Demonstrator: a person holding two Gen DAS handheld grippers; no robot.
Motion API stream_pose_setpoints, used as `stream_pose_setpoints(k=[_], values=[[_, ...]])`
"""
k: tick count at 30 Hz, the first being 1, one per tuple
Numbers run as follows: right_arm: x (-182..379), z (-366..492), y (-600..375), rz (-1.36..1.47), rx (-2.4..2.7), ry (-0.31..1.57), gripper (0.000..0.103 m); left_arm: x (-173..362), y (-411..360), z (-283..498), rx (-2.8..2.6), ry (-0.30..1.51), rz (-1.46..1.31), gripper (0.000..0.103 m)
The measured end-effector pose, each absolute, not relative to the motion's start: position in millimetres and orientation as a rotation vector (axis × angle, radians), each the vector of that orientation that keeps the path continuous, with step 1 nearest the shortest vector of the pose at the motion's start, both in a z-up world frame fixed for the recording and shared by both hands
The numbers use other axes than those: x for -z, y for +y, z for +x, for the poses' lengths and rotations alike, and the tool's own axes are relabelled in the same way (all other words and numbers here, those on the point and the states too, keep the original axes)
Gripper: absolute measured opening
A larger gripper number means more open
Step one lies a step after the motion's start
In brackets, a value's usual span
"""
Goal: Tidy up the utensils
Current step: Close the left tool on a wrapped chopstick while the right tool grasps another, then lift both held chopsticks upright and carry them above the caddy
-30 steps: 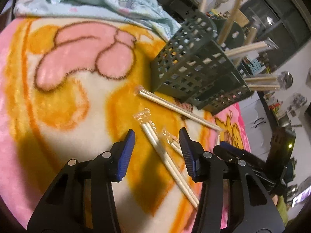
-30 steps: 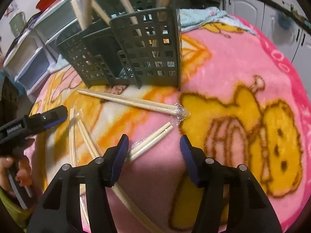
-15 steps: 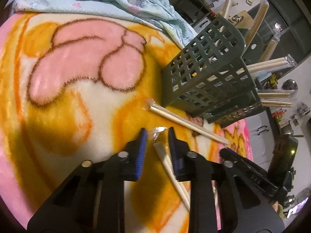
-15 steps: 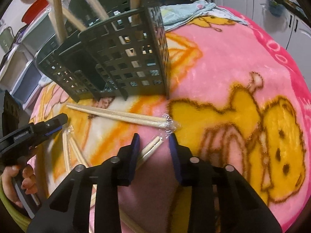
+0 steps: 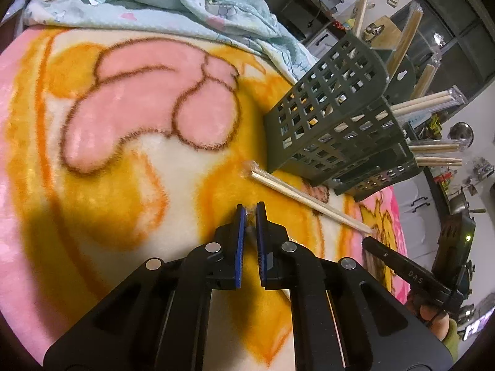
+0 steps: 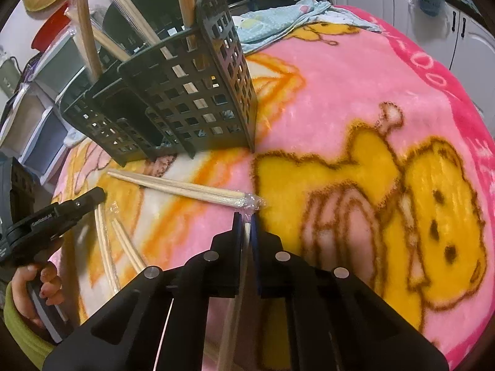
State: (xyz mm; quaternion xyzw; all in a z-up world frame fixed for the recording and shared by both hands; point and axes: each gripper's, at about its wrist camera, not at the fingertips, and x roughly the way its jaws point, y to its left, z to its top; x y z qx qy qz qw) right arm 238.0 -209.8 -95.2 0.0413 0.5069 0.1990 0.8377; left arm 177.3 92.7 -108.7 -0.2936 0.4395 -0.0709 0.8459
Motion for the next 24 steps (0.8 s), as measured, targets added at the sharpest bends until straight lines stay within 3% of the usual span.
stream_pose_setpoints(k=[14,24], values=[[88,224,-241,0.066,-0.337,1.056,0.006,76,114,151,0.130,0.828,-0.578,0.004],[42,201,-233,0.060,-0.459,0.926,0.005,41,101,139,0.186,0.756,-0.548,0.004]])
